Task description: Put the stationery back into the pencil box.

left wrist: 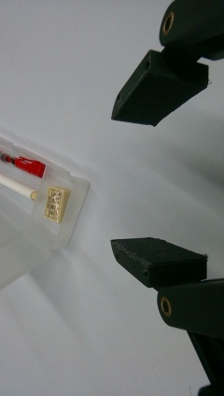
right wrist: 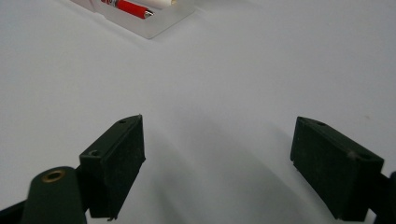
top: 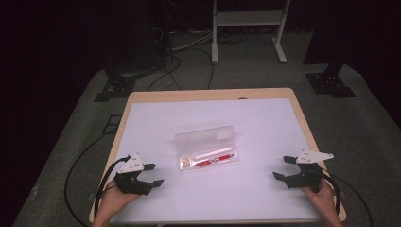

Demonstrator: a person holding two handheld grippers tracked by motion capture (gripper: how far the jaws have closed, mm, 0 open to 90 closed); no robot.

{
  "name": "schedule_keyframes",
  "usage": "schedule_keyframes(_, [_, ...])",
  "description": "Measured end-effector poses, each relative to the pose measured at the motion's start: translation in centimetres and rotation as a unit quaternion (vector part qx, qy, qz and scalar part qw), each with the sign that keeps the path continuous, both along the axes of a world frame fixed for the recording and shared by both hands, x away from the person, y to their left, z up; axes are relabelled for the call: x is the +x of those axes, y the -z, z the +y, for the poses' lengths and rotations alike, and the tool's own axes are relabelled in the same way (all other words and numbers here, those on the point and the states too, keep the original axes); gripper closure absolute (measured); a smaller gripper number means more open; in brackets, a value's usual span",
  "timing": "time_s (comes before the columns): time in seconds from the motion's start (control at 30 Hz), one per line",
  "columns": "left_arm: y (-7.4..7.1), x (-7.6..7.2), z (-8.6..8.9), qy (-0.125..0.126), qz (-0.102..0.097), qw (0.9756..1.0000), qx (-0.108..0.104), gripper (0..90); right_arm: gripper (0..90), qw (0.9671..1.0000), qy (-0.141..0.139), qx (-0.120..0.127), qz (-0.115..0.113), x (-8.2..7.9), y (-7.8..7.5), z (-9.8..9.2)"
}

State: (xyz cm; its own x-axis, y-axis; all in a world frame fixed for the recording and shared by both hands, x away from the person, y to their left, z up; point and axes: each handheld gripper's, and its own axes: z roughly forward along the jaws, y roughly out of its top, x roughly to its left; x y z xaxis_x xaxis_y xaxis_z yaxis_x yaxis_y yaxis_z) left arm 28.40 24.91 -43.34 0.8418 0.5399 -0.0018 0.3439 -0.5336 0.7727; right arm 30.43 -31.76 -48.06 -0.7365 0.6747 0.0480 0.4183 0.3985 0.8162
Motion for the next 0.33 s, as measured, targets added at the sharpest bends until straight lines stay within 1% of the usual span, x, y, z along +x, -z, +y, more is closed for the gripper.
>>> schedule_keyframes(0.13, [0.24,-0.16,0.26,-0.004,0.001,1.0,-0.003,29.5,16.7,1.0,0.0,0.001,0.0,0.01,0.0,-0.01])
schedule_keyframes(0.17, [0.42,-0.32,0.39,-0.006,0.003,1.0,-0.006,29.5,16.7,1.0,-0.001,0.001,0.0,0.02,0.01,-0.03])
schedule_keyframes(0.27, [0.61,-0.5,0.49,-0.009,0.004,0.9999,-0.008,29.5,16.4,1.0,-0.001,0.001,-0.001,0.01,0.0,-0.04])
schedule_keyframes(0.33, [0.72,-0.68,0.56,-0.01,0.002,0.9999,-0.011,29.1,16.4,1.0,-0.002,0.001,0.0,0.01,0.0,-0.03])
